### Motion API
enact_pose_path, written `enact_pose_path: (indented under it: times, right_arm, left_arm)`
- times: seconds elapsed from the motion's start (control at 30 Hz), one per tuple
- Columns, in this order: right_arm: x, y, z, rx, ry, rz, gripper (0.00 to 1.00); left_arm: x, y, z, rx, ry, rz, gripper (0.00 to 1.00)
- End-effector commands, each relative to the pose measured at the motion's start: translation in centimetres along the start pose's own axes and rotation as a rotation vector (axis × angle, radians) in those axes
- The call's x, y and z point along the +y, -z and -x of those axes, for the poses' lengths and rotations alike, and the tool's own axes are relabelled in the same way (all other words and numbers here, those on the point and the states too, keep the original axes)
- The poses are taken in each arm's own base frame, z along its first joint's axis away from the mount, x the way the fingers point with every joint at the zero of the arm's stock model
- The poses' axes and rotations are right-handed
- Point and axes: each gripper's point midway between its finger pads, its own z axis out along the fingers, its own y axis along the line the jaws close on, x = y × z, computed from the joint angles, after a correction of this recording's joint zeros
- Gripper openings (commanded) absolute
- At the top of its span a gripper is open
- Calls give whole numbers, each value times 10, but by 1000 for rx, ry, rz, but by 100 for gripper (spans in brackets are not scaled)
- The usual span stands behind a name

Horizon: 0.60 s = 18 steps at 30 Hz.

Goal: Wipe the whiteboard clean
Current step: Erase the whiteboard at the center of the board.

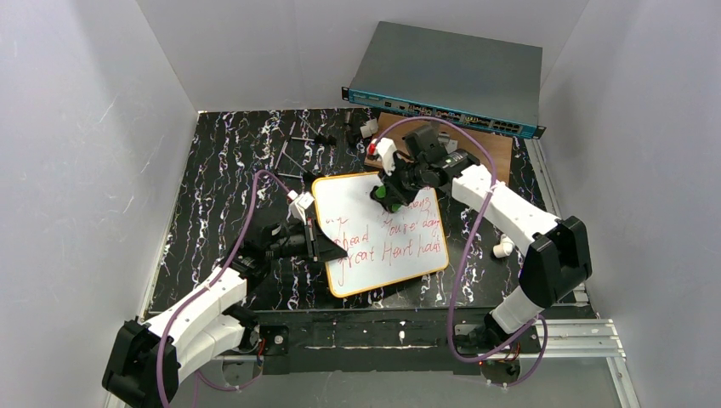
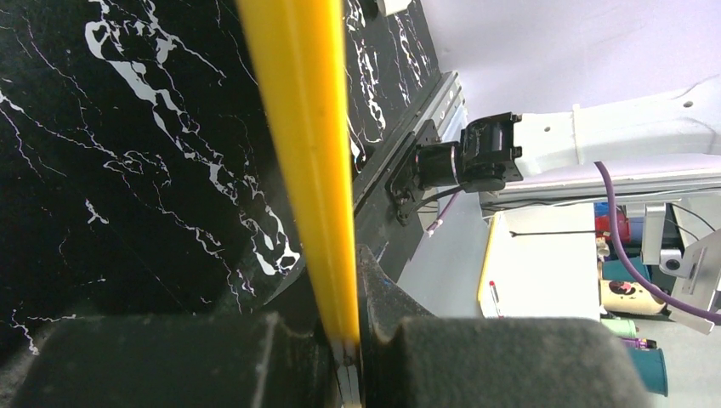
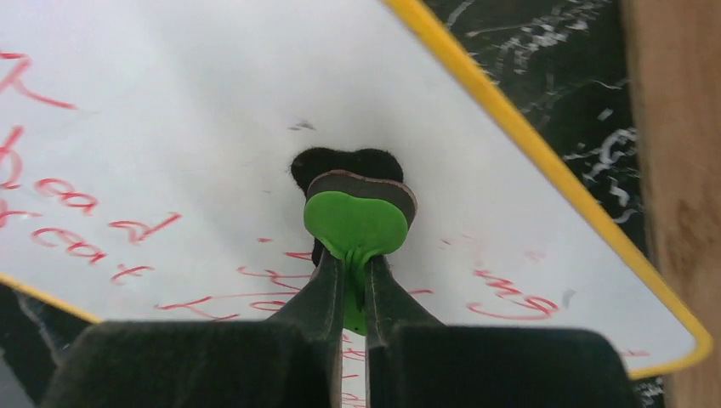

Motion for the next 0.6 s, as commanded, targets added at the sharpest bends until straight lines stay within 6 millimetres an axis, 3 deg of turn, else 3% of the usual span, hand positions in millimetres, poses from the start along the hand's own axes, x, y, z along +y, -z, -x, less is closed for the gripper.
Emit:
enact_pose_path:
  times: [0.0,0.13,0.17,0.2,0.33,0.43,0.5,0.57]
  right_arm:
    - [55,-4,17,-32,33,225,1]
    - [-18,-10,17,-3,-41,-169,1]
    - [-52,-3,9,14,-64,-336,1]
    - [-57,-1,6,18,-64,-363,1]
    - [-66,5,-2,26,-44,-409,1]
    - [-61,5,-7,31,-29,-373,1]
    - [-43,0,-7,23,-10,-261,1]
    - [-11,-4,-12,27,3,-88,1]
  left_arm:
    - [-78,15,20,-48,-353,-312,0]
    - [-76,15,17,-45,-351,-309,0]
    - [-75,16,14,-41,-354,-308,0]
    - [-75,17,14,-40,-356,-309,0]
    - [-74,16,13,-37,-359,-307,0]
    - [-74,16,12,-35,-356,-308,0]
    - [-74,16,12,-37,-356,-309,0]
    - [-75,17,12,-35,-356,-313,0]
